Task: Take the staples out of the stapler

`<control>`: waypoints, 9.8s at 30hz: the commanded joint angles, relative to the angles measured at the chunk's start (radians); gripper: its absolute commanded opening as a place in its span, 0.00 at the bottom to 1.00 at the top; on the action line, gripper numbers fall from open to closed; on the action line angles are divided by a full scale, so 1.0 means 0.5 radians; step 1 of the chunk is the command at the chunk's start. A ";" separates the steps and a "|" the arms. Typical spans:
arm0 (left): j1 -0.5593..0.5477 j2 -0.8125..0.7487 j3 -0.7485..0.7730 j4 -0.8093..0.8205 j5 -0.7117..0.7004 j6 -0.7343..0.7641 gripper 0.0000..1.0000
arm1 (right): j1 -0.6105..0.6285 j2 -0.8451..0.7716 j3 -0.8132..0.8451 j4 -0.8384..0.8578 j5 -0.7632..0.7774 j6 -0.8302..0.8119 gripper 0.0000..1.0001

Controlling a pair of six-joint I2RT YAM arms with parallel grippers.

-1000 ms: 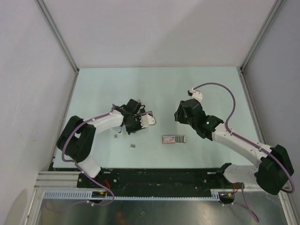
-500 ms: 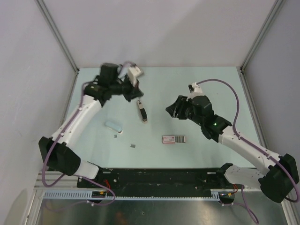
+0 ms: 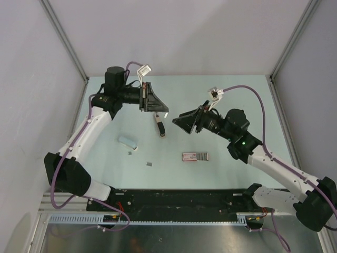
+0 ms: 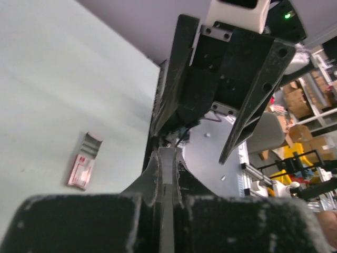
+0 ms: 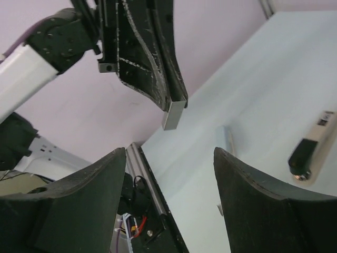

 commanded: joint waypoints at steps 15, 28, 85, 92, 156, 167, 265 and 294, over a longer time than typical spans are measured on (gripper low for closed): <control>-0.147 -0.102 -0.030 0.389 0.232 -0.445 0.00 | 0.090 0.177 -0.004 0.597 -0.080 0.216 0.52; -0.119 -0.112 -0.059 0.419 0.198 -0.433 0.00 | 0.119 0.161 -0.005 0.523 -0.032 0.245 0.26; -0.083 -0.190 -0.156 0.436 0.150 -0.378 0.00 | 0.143 0.187 -0.007 0.541 0.021 0.284 0.25; -0.082 -0.176 -0.120 0.436 0.134 -0.387 0.00 | 0.171 0.180 -0.017 0.472 0.045 0.257 0.12; -0.305 -0.666 -0.846 -0.449 -1.859 1.331 0.85 | 0.319 1.062 0.300 -1.835 1.424 0.097 0.00; -0.315 -0.667 -0.844 -0.449 -1.854 1.331 0.85 | 0.339 1.073 0.296 -1.858 1.437 0.106 0.00; -0.327 -0.722 -0.847 -0.455 -1.849 1.331 0.87 | 0.336 1.074 0.177 -1.811 1.339 0.062 0.28; -0.352 -0.666 -0.925 -0.459 -1.839 1.456 0.86 | 0.002 0.654 0.140 -1.855 1.268 -0.024 0.23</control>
